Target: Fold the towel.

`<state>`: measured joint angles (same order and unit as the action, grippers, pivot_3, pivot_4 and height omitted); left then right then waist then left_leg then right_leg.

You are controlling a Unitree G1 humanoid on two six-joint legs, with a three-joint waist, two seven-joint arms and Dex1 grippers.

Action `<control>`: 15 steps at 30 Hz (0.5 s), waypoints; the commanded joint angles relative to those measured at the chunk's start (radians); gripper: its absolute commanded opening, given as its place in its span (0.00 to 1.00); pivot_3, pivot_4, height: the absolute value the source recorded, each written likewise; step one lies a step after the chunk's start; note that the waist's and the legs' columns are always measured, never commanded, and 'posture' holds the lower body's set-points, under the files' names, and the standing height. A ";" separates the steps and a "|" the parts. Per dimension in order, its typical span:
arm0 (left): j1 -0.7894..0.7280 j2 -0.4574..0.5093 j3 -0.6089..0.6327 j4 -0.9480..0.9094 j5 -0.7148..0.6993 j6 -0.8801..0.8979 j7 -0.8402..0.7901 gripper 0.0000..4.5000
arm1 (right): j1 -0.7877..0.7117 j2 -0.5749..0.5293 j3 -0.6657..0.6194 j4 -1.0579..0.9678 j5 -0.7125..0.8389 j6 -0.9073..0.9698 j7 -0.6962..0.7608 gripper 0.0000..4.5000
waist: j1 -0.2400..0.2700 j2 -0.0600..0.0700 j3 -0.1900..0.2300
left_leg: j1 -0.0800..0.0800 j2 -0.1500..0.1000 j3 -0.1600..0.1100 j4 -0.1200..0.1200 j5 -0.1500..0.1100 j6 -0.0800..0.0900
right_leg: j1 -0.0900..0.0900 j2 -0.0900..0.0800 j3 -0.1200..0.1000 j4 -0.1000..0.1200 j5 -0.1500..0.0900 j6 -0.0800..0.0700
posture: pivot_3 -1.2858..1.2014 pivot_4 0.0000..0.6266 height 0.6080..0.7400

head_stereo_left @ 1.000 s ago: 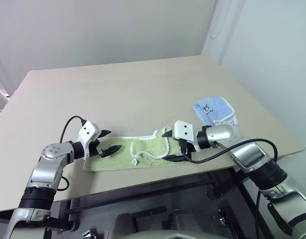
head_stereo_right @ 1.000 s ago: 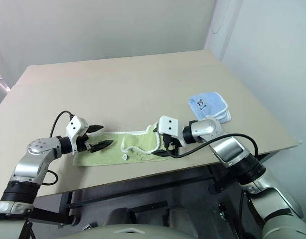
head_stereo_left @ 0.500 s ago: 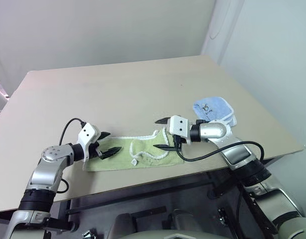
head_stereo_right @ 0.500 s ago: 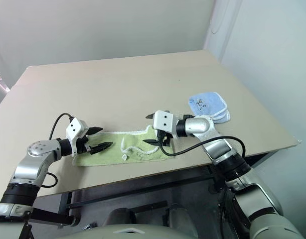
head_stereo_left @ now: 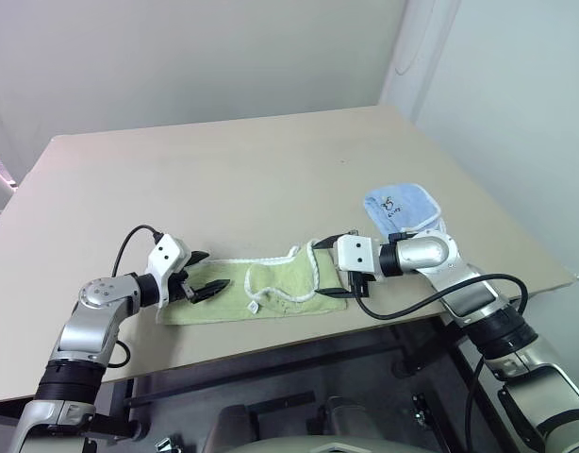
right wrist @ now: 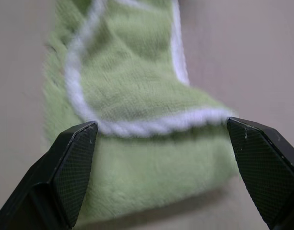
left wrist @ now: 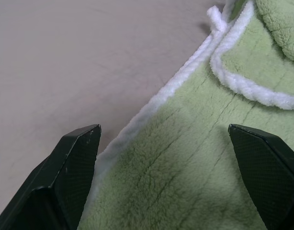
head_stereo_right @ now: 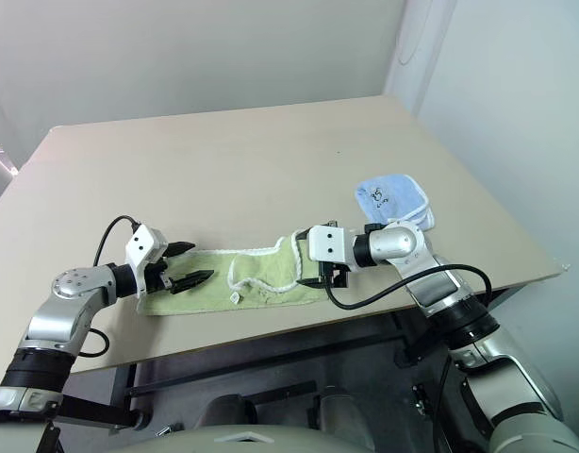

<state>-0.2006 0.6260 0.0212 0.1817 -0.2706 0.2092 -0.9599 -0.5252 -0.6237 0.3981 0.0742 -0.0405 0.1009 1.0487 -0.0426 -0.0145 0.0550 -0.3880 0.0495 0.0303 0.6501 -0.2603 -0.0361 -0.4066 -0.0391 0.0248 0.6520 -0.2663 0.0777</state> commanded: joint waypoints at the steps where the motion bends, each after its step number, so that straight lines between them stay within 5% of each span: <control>1: -0.019 0.004 0.014 -0.021 -0.005 -0.009 0.000 1.00 | -0.043 0.014 -0.006 0.030 -0.047 -0.023 -0.029 0.99 | 0.000 0.000 0.000 | 0.000 0.000 0.000 0.000 0.000 0.000 | 0.000 0.000 0.000 0.000 0.000 0.000 | 0.52 0.00 1.00; 15: -0.018 0.003 0.012 -0.018 -0.003 -0.011 0.000 1.00 | -0.076 0.124 -0.040 -0.046 0.044 0.025 -0.013 0.99 | -0.001 0.000 0.000 | 0.000 0.001 -0.001 0.000 0.000 0.000 | 0.000 0.001 0.000 0.001 0.001 0.002 | 0.52 0.00 1.00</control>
<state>-0.2009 0.6249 0.0211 0.1817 -0.2704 0.2090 -0.9592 -0.5661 -0.5158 0.3752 0.0558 -0.0057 0.1250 1.0468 -0.0432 -0.0145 0.0550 -0.3877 0.0500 0.0297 0.6502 -0.2602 -0.0361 -0.4066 -0.0381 0.0248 0.6531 -0.2651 0.0797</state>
